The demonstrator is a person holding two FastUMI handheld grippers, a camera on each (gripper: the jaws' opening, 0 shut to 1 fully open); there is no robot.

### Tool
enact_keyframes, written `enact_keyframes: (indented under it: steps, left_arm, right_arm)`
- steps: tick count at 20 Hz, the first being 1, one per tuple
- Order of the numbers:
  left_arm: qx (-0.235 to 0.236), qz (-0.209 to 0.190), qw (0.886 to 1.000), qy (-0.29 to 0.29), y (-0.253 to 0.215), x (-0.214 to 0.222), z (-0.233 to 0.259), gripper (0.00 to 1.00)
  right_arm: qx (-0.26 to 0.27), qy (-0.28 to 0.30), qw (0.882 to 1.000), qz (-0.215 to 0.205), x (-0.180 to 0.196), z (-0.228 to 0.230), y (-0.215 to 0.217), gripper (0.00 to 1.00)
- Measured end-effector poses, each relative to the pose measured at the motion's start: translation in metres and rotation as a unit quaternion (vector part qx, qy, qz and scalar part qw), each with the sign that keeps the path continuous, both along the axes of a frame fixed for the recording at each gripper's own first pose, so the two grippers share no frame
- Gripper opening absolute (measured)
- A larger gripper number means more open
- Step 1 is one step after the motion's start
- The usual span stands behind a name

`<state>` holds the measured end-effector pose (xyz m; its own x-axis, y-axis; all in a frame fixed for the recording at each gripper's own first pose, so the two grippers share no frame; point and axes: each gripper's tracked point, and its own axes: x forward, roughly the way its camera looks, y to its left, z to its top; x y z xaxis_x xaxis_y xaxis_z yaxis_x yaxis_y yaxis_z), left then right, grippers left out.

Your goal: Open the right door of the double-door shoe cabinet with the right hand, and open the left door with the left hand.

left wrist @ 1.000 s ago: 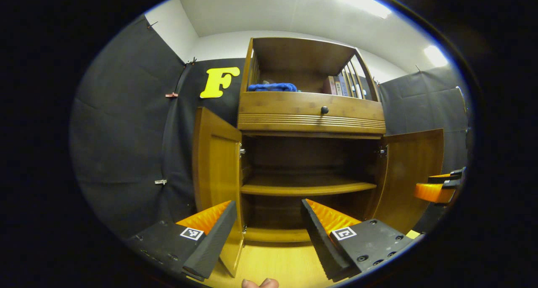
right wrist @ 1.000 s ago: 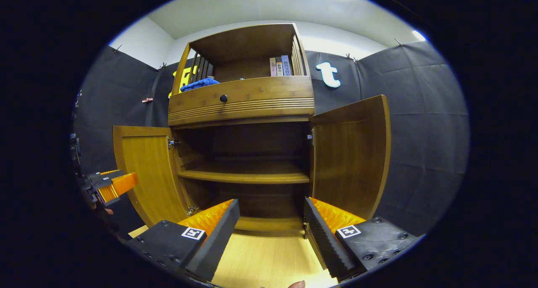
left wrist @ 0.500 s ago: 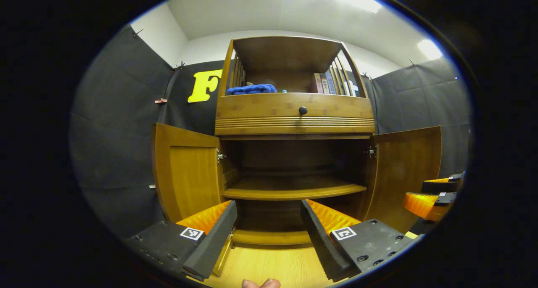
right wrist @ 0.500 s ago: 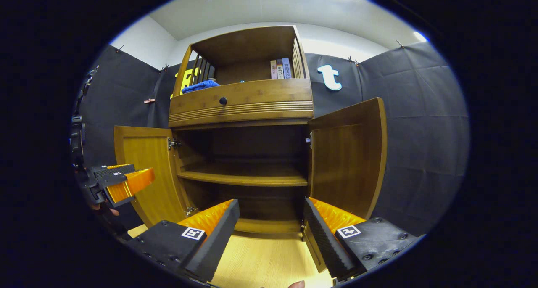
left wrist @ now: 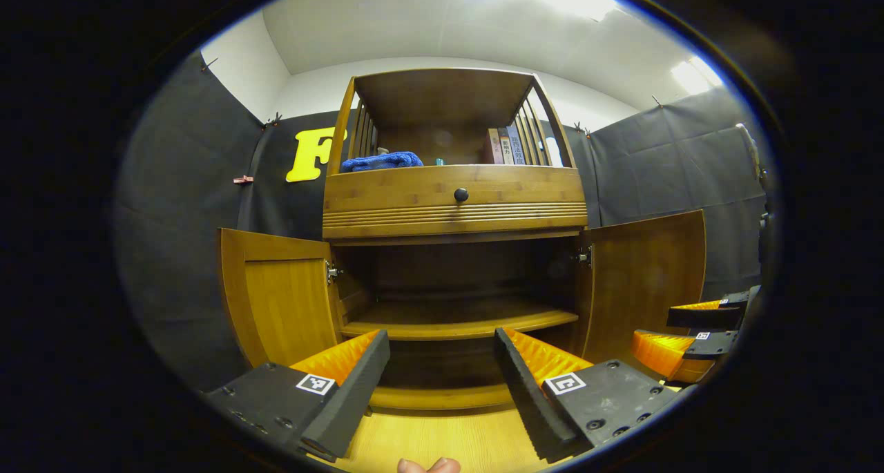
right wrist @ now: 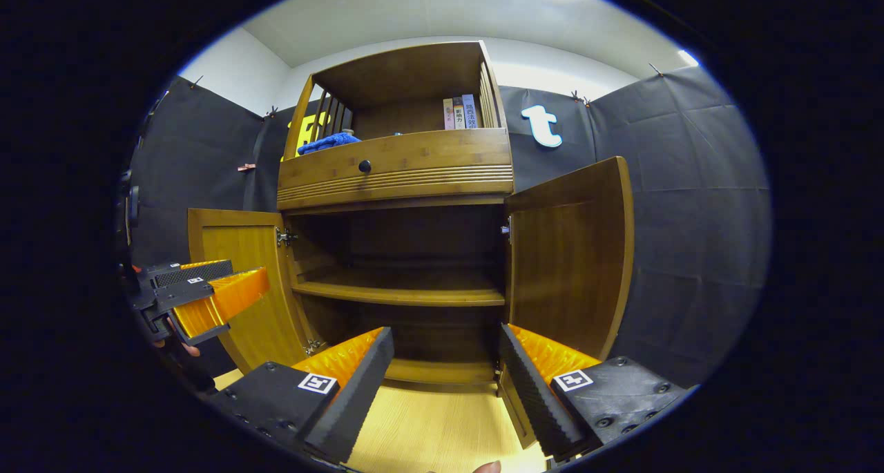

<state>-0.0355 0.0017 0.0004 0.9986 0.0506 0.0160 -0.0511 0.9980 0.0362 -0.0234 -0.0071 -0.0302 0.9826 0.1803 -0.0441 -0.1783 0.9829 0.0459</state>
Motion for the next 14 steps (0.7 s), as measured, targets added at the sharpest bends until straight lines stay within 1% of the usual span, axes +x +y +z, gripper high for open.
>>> enact_keyframes:
  steps: [2, 3, 4, 5, 6, 7, 8, 10, 11, 12, 13, 14]
  left_arm:
    - [-0.003, -0.002, 1.0, 0.0, -0.0013, 0.0003, 0.0001, 0.97]
    - [-0.004, -0.003, 1.0, 0.001, -0.0023, 0.001, 0.0006, 0.95]
    - [-0.004, -0.003, 1.0, 0.0, -0.0025, 0.001, 0.0009, 0.96]
    - [-0.004, -0.003, 1.0, -0.001, -0.0024, 0.001, 0.0015, 0.97]
    - [-0.003, -0.004, 1.0, 0.0, -0.0031, 0.0021, 0.0009, 0.95]
    - [-0.004, -0.004, 1.0, 0.0, -0.0032, 0.0022, 0.0006, 0.95]
    - [-0.003, -0.004, 1.0, -0.001, -0.0036, 0.0018, 0.0013, 0.92]
    - [0.0, -0.002, 1.0, -0.003, -0.0024, 0.0017, 0.0023, 0.92]
    - [-0.001, -0.002, 1.0, -0.003, -0.0019, 0.0014, 0.0027, 0.95]
    - [-0.003, -0.003, 1.0, -0.004, -0.0023, 0.0012, 0.0029, 0.97]
    - [-0.005, -0.003, 1.0, -0.006, -0.0026, 0.001, 0.004, 0.92]
    - [-0.005, -0.004, 1.0, -0.006, -0.0033, 0.0019, 0.0046, 0.95]
  right_arm:
    - [-0.002, 0.001, 1.0, 0.001, -0.0008, -0.0009, 0.0003, 0.95]
    - [-0.002, 0.001, 1.0, 0.002, -0.001, -0.0005, 0.0001, 0.95]
    - [-0.002, 0.0, 1.0, 0.001, -0.0018, -0.0003, -0.0003, 0.95]
    - [-0.002, 0.0, 1.0, 0.001, -0.0021, 0.0002, -0.0011, 0.98]
    - [-0.003, -0.001, 1.0, 0.0, -0.0015, 0.0011, -0.0019, 0.95]
    - [-0.002, -0.001, 1.0, -0.001, -0.0013, 0.0016, -0.0027, 0.95]
    - [-0.002, -0.001, 1.0, -0.002, -0.0023, 0.0012, -0.0035, 0.95]
    - [-0.003, 0.0, 1.0, -0.002, -0.0025, 0.0005, -0.0039, 0.95]
    - [-0.004, 0.0, 1.0, -0.003, -0.0026, 0.0003, -0.0046, 0.95]
    - [-0.004, -0.001, 1.0, -0.004, -0.0037, 0.0009, -0.0051, 0.98]
    - [-0.004, -0.001, 1.0, -0.005, -0.0035, 0.0011, -0.0059, 0.98]
    - [-0.004, -0.001, 1.0, -0.006, -0.0035, 0.0004, -0.0067, 0.95]
